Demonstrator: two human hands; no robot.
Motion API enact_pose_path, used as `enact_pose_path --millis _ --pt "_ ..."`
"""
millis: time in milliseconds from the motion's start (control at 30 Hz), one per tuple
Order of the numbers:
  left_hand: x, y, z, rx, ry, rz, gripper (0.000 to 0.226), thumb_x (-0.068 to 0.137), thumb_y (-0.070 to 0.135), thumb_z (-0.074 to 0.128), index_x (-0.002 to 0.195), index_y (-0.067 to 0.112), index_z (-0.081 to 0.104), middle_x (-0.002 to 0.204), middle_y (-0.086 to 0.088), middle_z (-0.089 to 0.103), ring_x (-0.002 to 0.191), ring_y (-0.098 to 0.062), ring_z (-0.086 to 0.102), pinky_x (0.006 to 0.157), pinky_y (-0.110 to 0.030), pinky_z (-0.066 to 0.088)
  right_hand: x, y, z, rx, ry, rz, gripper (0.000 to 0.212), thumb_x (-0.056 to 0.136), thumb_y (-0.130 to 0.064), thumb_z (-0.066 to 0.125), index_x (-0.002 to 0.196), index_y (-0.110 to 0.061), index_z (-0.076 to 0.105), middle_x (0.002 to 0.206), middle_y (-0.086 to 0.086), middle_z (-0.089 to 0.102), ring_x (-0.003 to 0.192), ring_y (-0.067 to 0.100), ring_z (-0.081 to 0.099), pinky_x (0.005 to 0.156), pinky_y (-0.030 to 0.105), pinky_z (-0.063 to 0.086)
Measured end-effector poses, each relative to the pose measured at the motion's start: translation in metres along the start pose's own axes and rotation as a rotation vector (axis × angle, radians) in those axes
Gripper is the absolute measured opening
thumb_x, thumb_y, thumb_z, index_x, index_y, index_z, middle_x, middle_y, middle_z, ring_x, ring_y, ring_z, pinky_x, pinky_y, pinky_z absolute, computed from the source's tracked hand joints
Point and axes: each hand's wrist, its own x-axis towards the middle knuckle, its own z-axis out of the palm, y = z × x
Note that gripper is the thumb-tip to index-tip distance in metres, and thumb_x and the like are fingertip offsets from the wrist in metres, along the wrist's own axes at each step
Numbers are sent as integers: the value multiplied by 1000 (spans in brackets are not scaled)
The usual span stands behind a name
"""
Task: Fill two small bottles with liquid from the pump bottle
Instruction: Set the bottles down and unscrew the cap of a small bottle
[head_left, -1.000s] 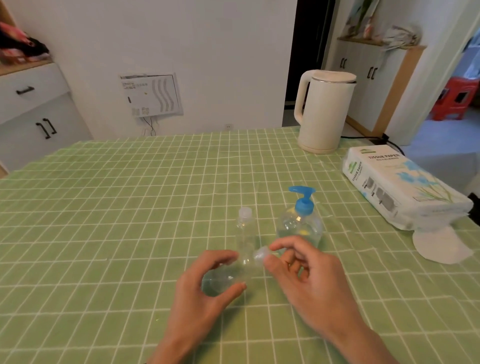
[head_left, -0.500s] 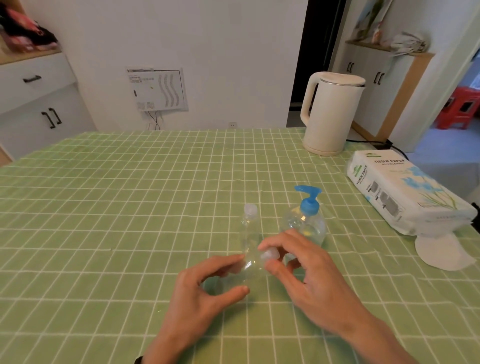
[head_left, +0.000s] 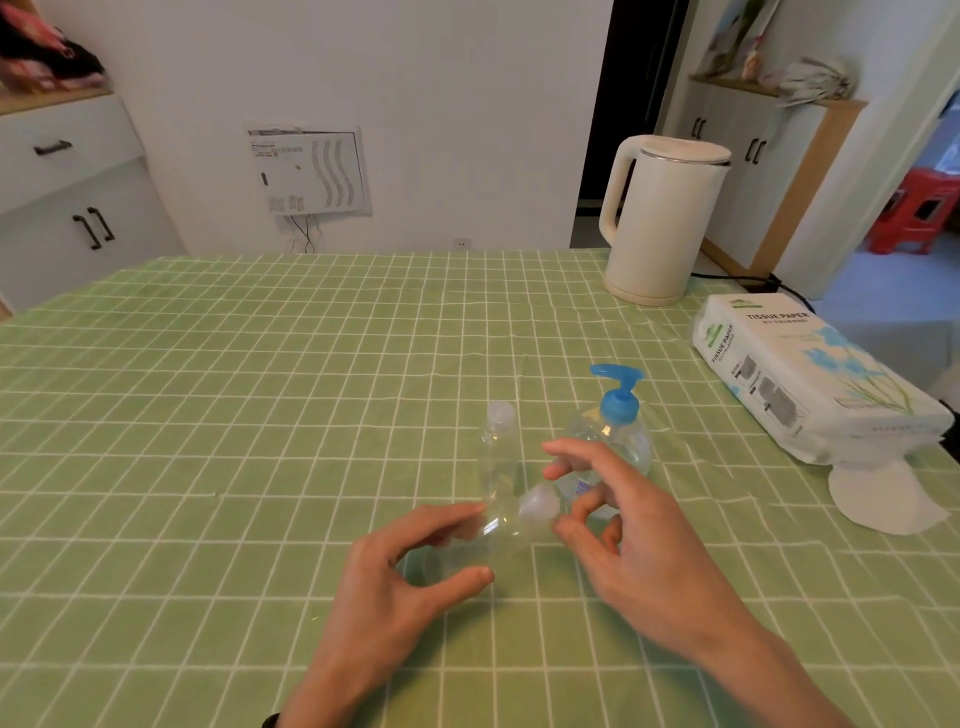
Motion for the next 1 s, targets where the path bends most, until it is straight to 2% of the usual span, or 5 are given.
enact_pose_path --millis 200,300,467,767,1000 --pt "0 2 2 -8 -22 -19 55 67 48 87 120 45 72 113 20 78 110 -4 72 96 -14 52 -3 -7 1 -17 -17 -12 45 86 -60 72 129 -48 66 122 -27 64 81 11 67 68 12 49" --pt "0 1 2 -3 -25 -24 54 68 46 87 120 45 72 112 21 78 109 -3 71 95 -13 52 0 -10 4 -38 13 -47 17 93 -41 78 110 -41 76 107 -28 66 82 13 66 70 12 48" --pt "0 -7 1 4 4 -53 54 69 47 87 120 50 69 116 24 75 111 2 70 97 -17 53 -2 -7 -2 4 52 -78 29 94 -15 83 107 -40 77 105 -18 72 93 17 67 72 26 54" --pt "17 -32 -43 -225 296 -147 38 85 21 69 121 33 65 130 7 72 116 -9 72 93 -32 60 -13 64 -55 -9 448 282 18 81 -24 93 87 -31 78 94 -26 77 81 -2 69 73 36 55" --pt "33 -50 -66 -145 325 -208 37 99 -1 59 128 22 61 132 4 71 122 -10 67 106 -36 50 -10 98 -60 -100 436 366 26 78 -22 97 80 -32 73 93 -20 79 92 3 76 90 29 60"
